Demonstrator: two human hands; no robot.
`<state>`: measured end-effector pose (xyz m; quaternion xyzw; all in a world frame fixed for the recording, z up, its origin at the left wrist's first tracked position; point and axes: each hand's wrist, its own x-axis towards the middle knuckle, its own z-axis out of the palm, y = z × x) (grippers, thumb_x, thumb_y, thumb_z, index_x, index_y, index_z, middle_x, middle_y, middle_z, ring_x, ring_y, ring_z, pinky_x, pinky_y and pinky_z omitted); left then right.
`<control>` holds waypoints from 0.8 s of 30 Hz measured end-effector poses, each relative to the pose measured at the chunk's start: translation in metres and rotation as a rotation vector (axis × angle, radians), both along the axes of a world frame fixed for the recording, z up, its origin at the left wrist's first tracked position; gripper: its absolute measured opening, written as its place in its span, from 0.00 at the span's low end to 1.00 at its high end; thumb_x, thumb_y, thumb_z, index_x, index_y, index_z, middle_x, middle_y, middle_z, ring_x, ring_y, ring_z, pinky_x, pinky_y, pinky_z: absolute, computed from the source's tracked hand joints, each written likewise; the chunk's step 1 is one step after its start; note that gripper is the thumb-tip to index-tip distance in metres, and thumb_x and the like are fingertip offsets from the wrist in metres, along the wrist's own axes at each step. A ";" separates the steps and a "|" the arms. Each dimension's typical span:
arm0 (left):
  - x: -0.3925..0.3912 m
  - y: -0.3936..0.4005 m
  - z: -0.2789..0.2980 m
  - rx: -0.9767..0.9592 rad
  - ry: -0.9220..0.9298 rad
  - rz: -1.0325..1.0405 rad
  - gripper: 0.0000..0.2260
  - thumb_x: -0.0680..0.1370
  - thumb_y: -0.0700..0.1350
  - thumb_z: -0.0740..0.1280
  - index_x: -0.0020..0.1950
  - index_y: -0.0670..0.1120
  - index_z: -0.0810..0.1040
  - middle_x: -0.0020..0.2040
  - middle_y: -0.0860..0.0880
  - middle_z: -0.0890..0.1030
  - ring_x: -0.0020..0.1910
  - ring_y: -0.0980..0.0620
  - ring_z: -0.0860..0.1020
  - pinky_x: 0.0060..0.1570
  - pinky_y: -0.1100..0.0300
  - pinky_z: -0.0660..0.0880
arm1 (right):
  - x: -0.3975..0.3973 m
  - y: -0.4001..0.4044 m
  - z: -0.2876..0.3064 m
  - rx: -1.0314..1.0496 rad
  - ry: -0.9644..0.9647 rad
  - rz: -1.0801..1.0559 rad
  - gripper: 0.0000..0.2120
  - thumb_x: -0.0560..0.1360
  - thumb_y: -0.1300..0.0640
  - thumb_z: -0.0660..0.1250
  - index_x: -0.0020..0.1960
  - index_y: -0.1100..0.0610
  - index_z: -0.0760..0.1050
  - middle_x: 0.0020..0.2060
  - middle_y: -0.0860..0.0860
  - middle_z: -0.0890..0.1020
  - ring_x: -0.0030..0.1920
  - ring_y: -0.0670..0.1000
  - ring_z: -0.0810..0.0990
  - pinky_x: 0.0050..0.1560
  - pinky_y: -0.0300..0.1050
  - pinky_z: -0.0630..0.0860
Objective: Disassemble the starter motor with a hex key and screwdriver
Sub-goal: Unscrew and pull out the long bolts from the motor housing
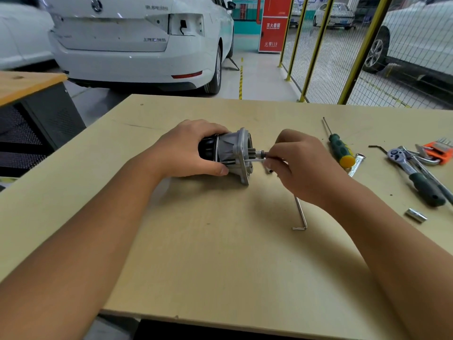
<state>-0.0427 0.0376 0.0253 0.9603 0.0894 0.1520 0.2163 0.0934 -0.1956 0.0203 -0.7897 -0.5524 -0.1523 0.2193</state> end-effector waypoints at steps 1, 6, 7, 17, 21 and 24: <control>0.000 0.000 0.000 0.004 0.002 0.003 0.39 0.59 0.69 0.73 0.70 0.62 0.76 0.62 0.60 0.78 0.63 0.54 0.73 0.66 0.47 0.73 | -0.001 0.000 0.000 -0.009 -0.063 -0.040 0.06 0.78 0.54 0.71 0.48 0.56 0.85 0.45 0.50 0.79 0.46 0.57 0.75 0.50 0.52 0.70; 0.001 -0.001 0.000 0.011 0.003 -0.004 0.39 0.60 0.68 0.73 0.70 0.62 0.76 0.63 0.59 0.79 0.64 0.53 0.73 0.66 0.47 0.72 | -0.005 0.002 0.002 0.020 -0.126 -0.098 0.06 0.75 0.50 0.74 0.49 0.51 0.83 0.46 0.46 0.81 0.49 0.55 0.76 0.52 0.53 0.69; 0.000 -0.001 0.000 0.010 0.003 -0.002 0.39 0.60 0.68 0.73 0.70 0.62 0.76 0.63 0.59 0.78 0.64 0.53 0.73 0.66 0.47 0.72 | -0.004 0.002 0.002 0.035 -0.088 -0.069 0.06 0.76 0.51 0.73 0.49 0.52 0.82 0.45 0.47 0.81 0.47 0.55 0.77 0.51 0.53 0.72; 0.000 0.001 -0.001 0.009 -0.007 -0.005 0.37 0.60 0.67 0.74 0.70 0.62 0.76 0.62 0.59 0.79 0.63 0.55 0.73 0.65 0.49 0.73 | -0.003 0.001 -0.002 0.002 0.108 0.049 0.12 0.82 0.56 0.64 0.45 0.61 0.81 0.37 0.55 0.77 0.39 0.56 0.75 0.42 0.55 0.73; 0.001 0.002 -0.002 0.020 -0.021 -0.012 0.35 0.62 0.66 0.75 0.69 0.63 0.76 0.62 0.59 0.79 0.61 0.56 0.73 0.63 0.51 0.73 | -0.002 0.002 -0.002 -0.044 -0.029 -0.034 0.08 0.80 0.51 0.68 0.50 0.54 0.83 0.45 0.50 0.80 0.48 0.56 0.76 0.49 0.50 0.69; 0.001 0.003 -0.003 0.030 -0.023 -0.013 0.35 0.64 0.68 0.74 0.70 0.62 0.76 0.62 0.59 0.79 0.62 0.55 0.73 0.64 0.50 0.73 | -0.005 0.003 0.000 0.000 -0.148 -0.102 0.05 0.76 0.48 0.72 0.49 0.49 0.83 0.45 0.44 0.82 0.50 0.54 0.75 0.49 0.49 0.63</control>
